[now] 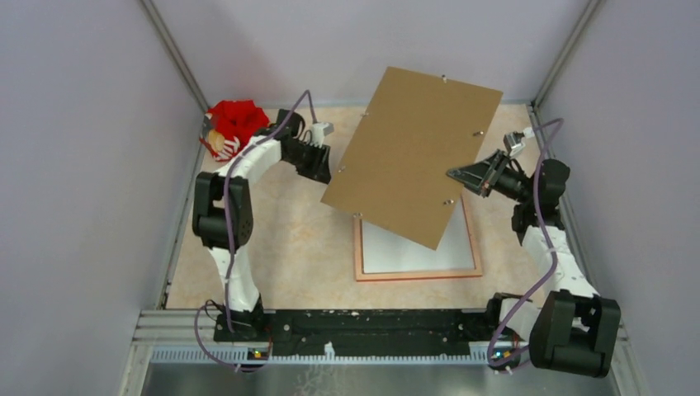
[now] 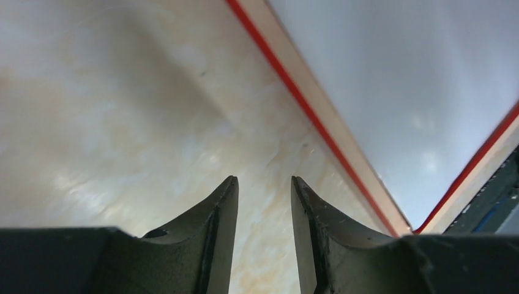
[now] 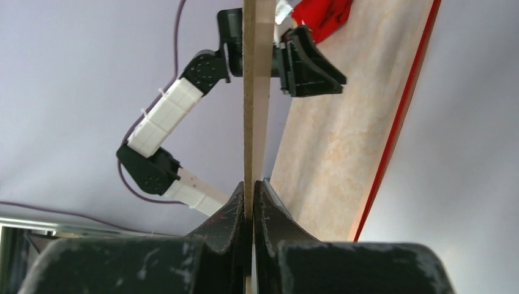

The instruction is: Put the photo into the frame

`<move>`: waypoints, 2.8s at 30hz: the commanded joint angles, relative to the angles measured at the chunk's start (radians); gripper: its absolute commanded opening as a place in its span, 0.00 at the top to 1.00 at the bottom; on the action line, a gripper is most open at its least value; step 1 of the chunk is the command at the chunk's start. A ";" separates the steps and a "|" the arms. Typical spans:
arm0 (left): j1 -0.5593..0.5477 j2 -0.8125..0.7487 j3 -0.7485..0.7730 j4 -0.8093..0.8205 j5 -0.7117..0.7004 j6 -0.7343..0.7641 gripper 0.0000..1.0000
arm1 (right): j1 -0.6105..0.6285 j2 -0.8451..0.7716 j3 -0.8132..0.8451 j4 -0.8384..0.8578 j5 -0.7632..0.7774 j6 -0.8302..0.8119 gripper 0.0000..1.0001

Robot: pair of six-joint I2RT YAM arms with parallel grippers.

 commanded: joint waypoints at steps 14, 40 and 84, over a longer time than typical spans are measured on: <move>-0.189 0.156 -0.081 0.381 0.029 -0.390 0.50 | -0.092 -0.108 -0.065 0.227 -0.050 0.215 1.00; -0.090 0.100 -0.115 0.317 -0.184 -0.222 0.76 | -0.023 -0.074 -0.077 0.202 -0.018 0.169 1.00; 0.119 -0.044 -0.194 0.201 -0.015 -0.069 0.77 | 0.259 0.454 0.104 -0.066 -0.006 -0.274 1.00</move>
